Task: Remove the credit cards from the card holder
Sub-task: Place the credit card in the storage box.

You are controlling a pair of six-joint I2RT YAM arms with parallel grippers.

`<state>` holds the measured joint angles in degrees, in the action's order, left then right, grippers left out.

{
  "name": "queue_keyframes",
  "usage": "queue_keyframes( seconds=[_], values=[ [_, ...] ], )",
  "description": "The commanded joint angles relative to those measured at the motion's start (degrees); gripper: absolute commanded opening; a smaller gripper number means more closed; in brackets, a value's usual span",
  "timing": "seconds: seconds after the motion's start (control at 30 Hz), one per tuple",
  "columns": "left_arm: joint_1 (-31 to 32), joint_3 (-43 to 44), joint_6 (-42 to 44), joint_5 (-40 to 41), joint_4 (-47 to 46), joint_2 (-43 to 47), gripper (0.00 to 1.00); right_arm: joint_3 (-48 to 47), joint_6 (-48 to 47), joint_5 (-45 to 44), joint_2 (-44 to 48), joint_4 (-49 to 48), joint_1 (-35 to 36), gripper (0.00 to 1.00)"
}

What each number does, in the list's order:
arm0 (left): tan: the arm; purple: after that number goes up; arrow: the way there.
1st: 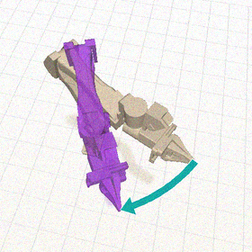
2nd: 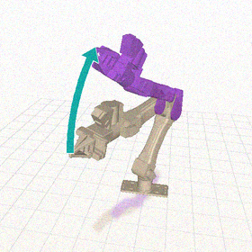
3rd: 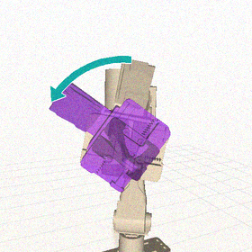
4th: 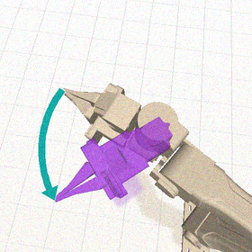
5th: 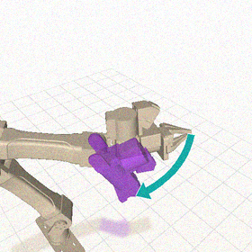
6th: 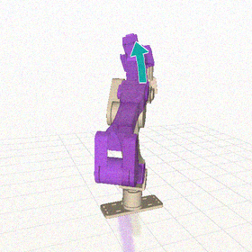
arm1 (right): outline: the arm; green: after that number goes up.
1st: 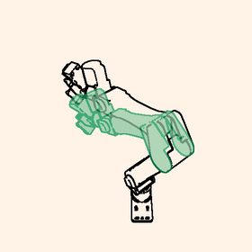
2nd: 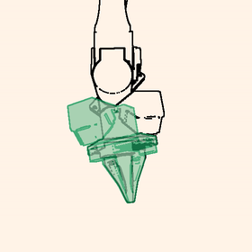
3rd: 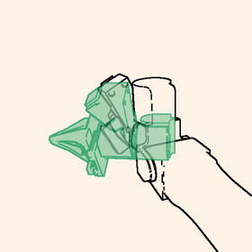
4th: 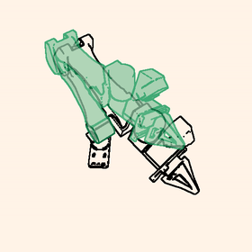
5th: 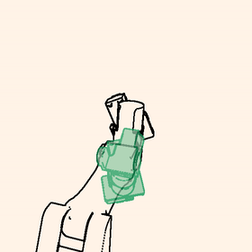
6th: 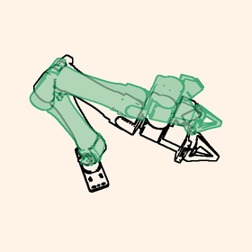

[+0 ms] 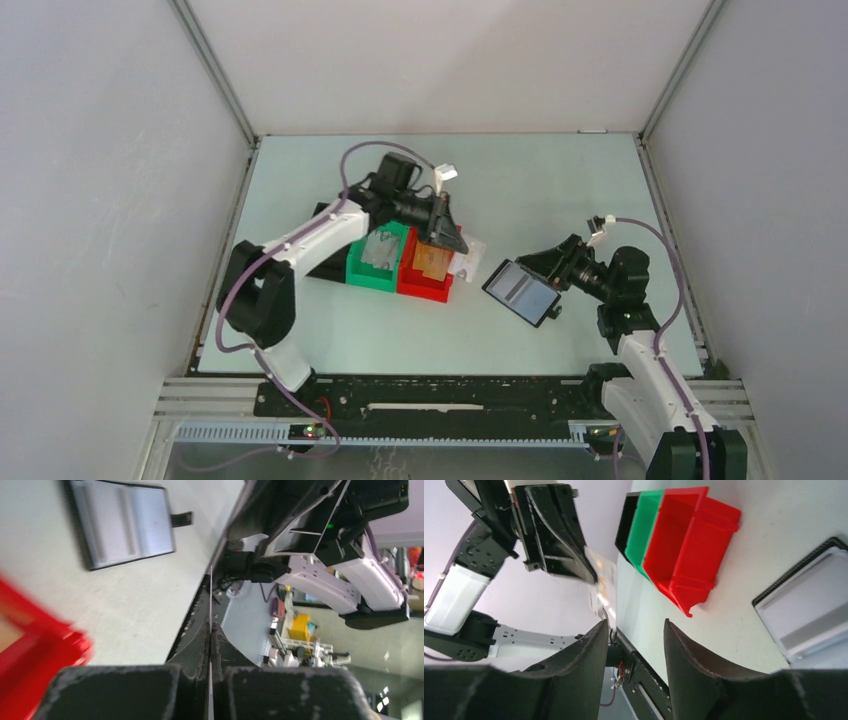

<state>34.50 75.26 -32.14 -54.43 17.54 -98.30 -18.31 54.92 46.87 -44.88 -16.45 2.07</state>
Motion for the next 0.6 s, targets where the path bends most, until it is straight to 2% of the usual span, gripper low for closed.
queue_keyframes(
  seconds=[0.0, 0.1, 0.23, 0.3, 0.4, 0.47, 0.57],
  values=[
    [-9.6, 7.1, 19.6, 2.8, 21.6, 5.2, 0.00, -2.7, -4.7, -0.5, 2.1, 7.0, -1.6, 0.53],
    [-16.0, 9.6, 27.1, 8.6, 31.9, 5.1, 0.00, -3.1, -5.9, -0.2, 2.0, 8.4, -3.5, 0.53],
    [-21.8, 10.8, 29.8, 17.0, 36.7, 4.3, 0.00, -3.1, -5.6, 0.5, 0.6, 7.3, -3.5, 0.53],
    [-23.3, 11.6, 30.9, 23.8, 38.7, 3.0, 0.00, -3.3, -5.7, 0.7, 0.1, 6.9, -3.6, 0.53],
    [-24.0, 12.7, 32.0, 29.8, 41.1, -0.5, 0.00, -3.4, -5.8, 1.1, -0.7, 6.5, -3.6, 0.53],
    [-24.1, 13.5, 33.2, 32.1, 42.0, -2.9, 0.00, -3.5, -5.7, 1.2, -0.7, 6.6, -3.6, 0.53],
    [-24.3, 14.4, 33.0, 31.1, 40.7, -6.0, 0.00, -3.5, -6.0, 0.8, -0.4, 7.4, -3.6, 0.53]
  ],
)
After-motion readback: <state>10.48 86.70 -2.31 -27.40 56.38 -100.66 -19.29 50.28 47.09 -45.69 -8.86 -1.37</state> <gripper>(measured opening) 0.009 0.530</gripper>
